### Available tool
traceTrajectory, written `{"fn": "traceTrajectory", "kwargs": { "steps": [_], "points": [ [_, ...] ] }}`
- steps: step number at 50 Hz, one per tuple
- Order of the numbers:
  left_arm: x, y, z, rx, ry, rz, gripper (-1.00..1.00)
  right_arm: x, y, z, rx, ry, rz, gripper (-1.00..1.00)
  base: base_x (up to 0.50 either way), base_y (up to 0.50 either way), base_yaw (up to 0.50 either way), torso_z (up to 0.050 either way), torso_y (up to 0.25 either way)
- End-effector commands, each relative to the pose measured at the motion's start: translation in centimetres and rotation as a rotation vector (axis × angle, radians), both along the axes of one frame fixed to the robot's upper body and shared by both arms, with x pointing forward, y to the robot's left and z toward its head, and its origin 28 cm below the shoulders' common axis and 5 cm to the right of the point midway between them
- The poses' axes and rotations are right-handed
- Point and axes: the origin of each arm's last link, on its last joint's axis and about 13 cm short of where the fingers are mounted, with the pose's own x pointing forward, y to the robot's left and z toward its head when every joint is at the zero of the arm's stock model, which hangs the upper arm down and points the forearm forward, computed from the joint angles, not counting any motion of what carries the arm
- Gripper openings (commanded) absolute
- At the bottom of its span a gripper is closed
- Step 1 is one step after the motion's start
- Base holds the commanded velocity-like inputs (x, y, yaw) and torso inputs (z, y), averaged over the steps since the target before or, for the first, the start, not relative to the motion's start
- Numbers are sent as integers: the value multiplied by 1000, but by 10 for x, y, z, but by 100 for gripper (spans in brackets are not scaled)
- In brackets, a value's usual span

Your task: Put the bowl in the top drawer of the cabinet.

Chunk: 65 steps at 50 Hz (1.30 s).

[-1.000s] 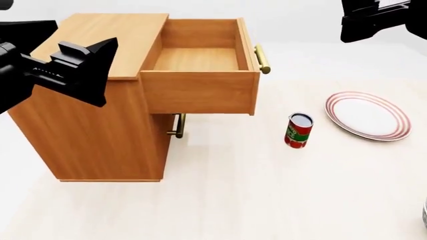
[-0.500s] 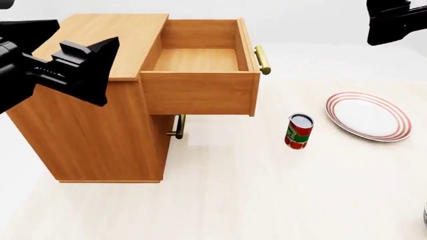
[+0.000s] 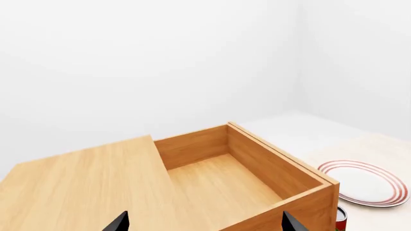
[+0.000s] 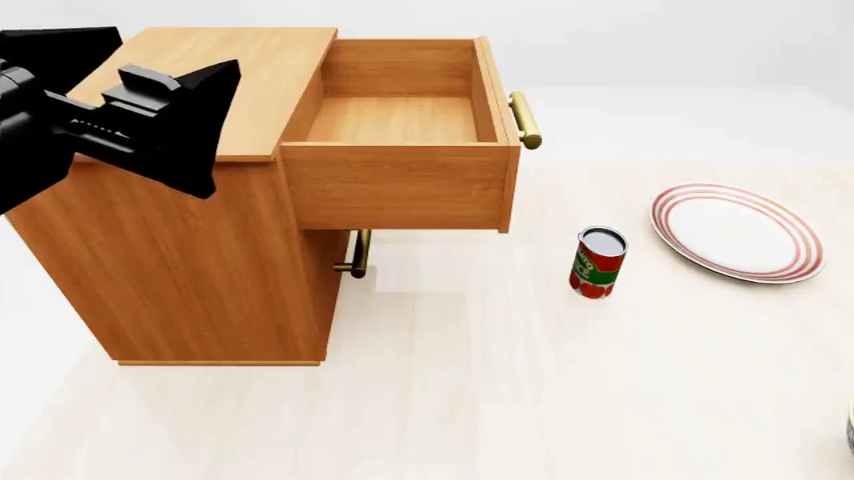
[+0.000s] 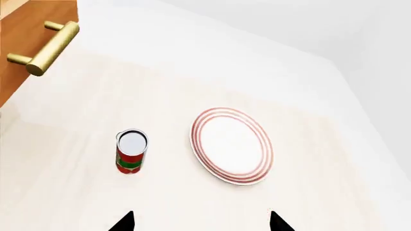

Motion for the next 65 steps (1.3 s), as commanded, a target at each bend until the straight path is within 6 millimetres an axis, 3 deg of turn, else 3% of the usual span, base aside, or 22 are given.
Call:
{"fn": "traceTrajectory", "kwargs": {
  "steps": [1, 7, 14, 25, 47, 57, 65],
  "points": [
    [2, 0, 2, -7, -10, -2, 100, -9, -23, -24, -4, 189, -65, 100, 0, 0, 0, 0, 0],
    [1, -1, 4, -3, -13, -11, 100, -6, -34, -36, -50, 253, -108, 100, 0, 0, 0, 0, 0],
    [-2, -1, 5, -5, -19, -11, 100, -15, -49, -60, -49, 332, -161, 100, 0, 0, 0, 0, 0],
    [-9, 2, 7, -11, -32, 7, 100, -23, -57, -86, -69, 413, -199, 100, 0, 0, 0, 0, 0],
    [-11, 1, 6, -14, -34, 9, 100, 9, -58, -149, -96, 509, -200, 100, 0, 0, 0, 0, 0],
    [-13, 1, 5, -16, -30, 7, 100, 44, -36, -178, -134, 549, -167, 100, 0, 0, 0, 0, 0],
    [-13, 1, 3, -20, -25, 3, 100, 53, -32, -197, -158, 586, -185, 100, 0, 0, 0, 0, 0]
  ]
}}
